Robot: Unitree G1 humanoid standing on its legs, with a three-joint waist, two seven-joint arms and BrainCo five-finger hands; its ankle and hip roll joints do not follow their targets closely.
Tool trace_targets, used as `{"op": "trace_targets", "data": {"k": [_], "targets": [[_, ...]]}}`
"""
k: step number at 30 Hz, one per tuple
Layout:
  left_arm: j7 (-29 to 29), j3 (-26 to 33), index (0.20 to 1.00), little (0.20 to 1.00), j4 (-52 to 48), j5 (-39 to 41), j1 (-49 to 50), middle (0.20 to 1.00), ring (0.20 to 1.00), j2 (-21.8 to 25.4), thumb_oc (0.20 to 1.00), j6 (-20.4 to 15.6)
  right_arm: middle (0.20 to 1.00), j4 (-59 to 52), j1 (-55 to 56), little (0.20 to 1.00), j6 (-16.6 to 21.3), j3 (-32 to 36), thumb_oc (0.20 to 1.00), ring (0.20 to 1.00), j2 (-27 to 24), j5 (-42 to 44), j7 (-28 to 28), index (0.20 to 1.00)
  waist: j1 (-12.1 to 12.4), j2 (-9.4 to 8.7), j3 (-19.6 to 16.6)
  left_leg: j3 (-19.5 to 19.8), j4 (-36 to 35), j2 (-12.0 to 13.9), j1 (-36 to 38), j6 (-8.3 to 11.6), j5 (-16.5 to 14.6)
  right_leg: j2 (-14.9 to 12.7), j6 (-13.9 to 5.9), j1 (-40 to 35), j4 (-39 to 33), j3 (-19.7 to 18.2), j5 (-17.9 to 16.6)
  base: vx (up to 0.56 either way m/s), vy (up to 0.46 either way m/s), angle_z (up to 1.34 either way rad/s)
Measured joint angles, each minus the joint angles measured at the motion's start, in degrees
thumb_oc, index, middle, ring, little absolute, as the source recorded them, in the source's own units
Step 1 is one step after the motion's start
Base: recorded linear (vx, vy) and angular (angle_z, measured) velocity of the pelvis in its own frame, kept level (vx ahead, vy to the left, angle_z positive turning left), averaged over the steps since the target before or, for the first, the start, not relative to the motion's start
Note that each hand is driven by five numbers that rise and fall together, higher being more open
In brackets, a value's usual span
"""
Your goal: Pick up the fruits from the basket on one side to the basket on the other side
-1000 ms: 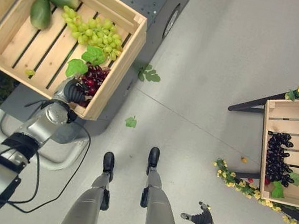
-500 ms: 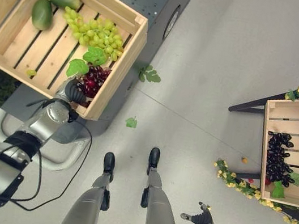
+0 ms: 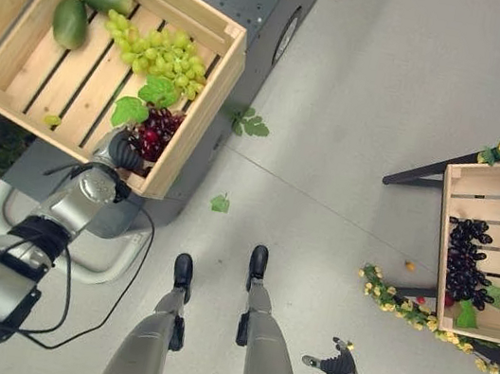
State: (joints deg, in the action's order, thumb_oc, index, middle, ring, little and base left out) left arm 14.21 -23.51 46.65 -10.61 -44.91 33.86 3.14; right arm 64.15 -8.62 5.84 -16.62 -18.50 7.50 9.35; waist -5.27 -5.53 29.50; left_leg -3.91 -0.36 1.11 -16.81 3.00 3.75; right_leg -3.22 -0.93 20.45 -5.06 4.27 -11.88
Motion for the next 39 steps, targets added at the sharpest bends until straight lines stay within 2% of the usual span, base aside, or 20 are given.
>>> {"op": "trace_targets", "data": {"k": [2, 3, 4, 7, 39], "targets": [[0.0, 0.0, 1.0, 1.0, 0.0, 0.0, -0.1, 1.0, 1.0, 0.0, 1.0, 0.0, 1.0, 0.0, 0.0, 1.0, 0.0, 0.0, 1.0, 1.0, 0.0, 0.0, 0.0, 1.0, 0.0, 0.0, 0.0, -0.2, 0.0, -0.1, 0.0, -0.06, 0.0, -0.1, -0.02, 0.1, 0.0, -0.2, 0.0, 0.0, 0.0, 0.0], [-0.1, -0.1, 0.467, 0.467, 0.0, -0.1, -0.2, 0.467, 0.467, 0.0, 0.467, 0.0, 1.0, 0.0, 0.1, 1.0, 0.0, 0.0, 1.0, 1.0, 0.0, 0.0, 0.0, 1.0, 0.0, 0.0, 0.0, -0.3, 0.0, -0.2, -0.1, -0.09, 0.1, -0.1, -0.04, 0.2, 0.0, -0.3, 0.0, 0.0, 0.0, 0.0], [-0.2, -0.4, 0.2, 0.2, 0.0, -1.2, -0.2, 0.2, 0.2, 0.0, 0.2, 0.0, 1.0, -0.1, 0.1, 1.0, 0.0, 0.0, 1.0, 1.0, 0.0, 0.0, 0.0, 1.0, 0.0, 0.0, 0.0, -0.3, 0.0, -0.2, -0.2, -0.1, 0.1, -0.1, -0.07, 0.3, 0.0, -0.4, 0.0, 0.0, 0.004, -0.03], [0.0, -2.6, 0.2, 0.2, -0.9, -5.0, -0.3, 0.2, 0.2, 1.0, 0.2, 0.0, 1.0, -0.2, 0.2, 1.0, 0.0, 0.0, 1.0, 1.0, 0.0, 0.0, 0.0, 1.0, 0.0, -0.01, 0.0, -0.5, 0.1, -0.3, -1.1, -0.28, 0.2, -0.2, -0.43, 1.2, 0.0, -0.7, -0.3, 0.0, 0.0, -0.02], [0.4, -2.5, 0.2, 0.2, 0.4, -5.7, -0.6, 0.2, 0.2, -0.1, 0.2, 0.0, 1.0, -0.3, 0.5, 1.0, 0.0, 0.0, 1.0, 1.0, 0.0, 0.0, 1.0, 1.0, -0.2, -0.02, 0.0, -0.6, 0.1, -0.9, -1.0, -0.62, 0.4, -0.8, -0.7, 1.2, 0.1, -0.9, -0.7, 0.0, 0.0, 0.0]]}}
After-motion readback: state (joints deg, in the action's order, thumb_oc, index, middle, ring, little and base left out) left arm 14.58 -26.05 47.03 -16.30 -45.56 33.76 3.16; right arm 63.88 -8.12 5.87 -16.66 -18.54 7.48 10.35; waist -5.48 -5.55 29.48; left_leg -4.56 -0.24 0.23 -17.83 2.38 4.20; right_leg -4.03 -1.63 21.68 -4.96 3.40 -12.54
